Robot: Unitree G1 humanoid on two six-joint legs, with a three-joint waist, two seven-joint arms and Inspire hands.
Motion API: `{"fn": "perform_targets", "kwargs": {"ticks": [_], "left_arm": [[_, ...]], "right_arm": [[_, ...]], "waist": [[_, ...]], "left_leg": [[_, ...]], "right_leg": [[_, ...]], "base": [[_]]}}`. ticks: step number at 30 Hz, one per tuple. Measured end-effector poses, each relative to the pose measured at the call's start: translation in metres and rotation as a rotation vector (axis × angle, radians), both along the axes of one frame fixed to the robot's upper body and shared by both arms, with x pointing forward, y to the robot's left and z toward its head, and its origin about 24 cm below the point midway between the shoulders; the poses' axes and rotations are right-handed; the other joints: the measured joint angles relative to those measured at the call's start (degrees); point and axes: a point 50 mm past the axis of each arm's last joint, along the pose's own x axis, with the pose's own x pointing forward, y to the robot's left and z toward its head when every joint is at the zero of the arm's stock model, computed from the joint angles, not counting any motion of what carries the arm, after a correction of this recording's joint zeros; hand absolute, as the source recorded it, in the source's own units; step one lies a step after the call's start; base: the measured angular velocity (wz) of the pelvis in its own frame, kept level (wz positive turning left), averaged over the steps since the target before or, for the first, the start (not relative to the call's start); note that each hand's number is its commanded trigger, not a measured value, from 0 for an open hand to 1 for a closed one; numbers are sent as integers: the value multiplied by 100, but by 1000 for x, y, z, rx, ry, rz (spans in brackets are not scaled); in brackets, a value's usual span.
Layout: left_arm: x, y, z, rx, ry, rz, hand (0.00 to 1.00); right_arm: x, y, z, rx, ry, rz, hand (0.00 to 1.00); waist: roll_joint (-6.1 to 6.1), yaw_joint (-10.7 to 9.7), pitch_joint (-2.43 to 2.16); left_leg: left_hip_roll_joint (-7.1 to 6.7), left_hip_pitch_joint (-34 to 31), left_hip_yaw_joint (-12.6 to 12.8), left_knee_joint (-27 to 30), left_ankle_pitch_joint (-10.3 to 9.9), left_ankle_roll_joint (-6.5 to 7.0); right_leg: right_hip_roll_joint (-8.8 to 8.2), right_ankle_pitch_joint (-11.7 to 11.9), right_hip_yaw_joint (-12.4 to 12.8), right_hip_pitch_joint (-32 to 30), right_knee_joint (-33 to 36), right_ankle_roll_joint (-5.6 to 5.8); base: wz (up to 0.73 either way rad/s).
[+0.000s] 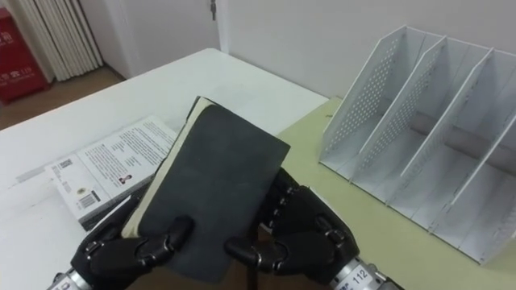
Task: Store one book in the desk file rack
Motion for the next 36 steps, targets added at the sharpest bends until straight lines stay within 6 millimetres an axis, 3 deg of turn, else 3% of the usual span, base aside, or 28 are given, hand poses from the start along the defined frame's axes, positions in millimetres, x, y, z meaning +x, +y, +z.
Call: {"fn": "perform_targets", "kwargs": {"ticks": [1,2,3,4,34,35,36], "left_arm": [[-1,0,-2,-13,12,0,100],[-1,0,-4,-17,19,0,100],[-2,0,-7,-26,32,2,100],[-2,0,-8,-31,42,4,100],[-7,-4,-14,-19,63,-82,100],[-7,-5,-15,-19,63,-84,65],[-7,-5,-15,-19,64,-85,18]], "right_arm": [[0,0,0,0,1,1,9],[0,0,0,0,1,1,56],[0,0,0,-1,2,2,86],[0,0,0,3,5,3,100],[-1,2,-1,94,63,-10,100],[-1,2,-1,93,63,-10,100],[-1,2,-1,93,63,-11,100]], "waist": [[1,0,0],[2,-1,-1],[5,4,-3],[5,4,-3],[60,137,-10],[60,138,-10],[60,138,-9]], "left_leg": [[1,1,0,3,0,0],[2,1,1,4,0,0],[2,1,2,4,0,0],[3,-2,2,2,0,0],[2,-4,12,3,2,3],[2,-4,12,3,2,3],[2,-4,12,3,2,3]], "right_leg": [[0,0,1,5,3,0],[0,0,1,8,3,0],[-4,0,-2,12,5,0],[0,0,3,12,8,0],[27,0,17,26,18,-1],[27,0,17,26,18,-1],[27,0,17,26,18,-1]], "base": [[0],[0],[0],[0],[0],[0],[0]]}}
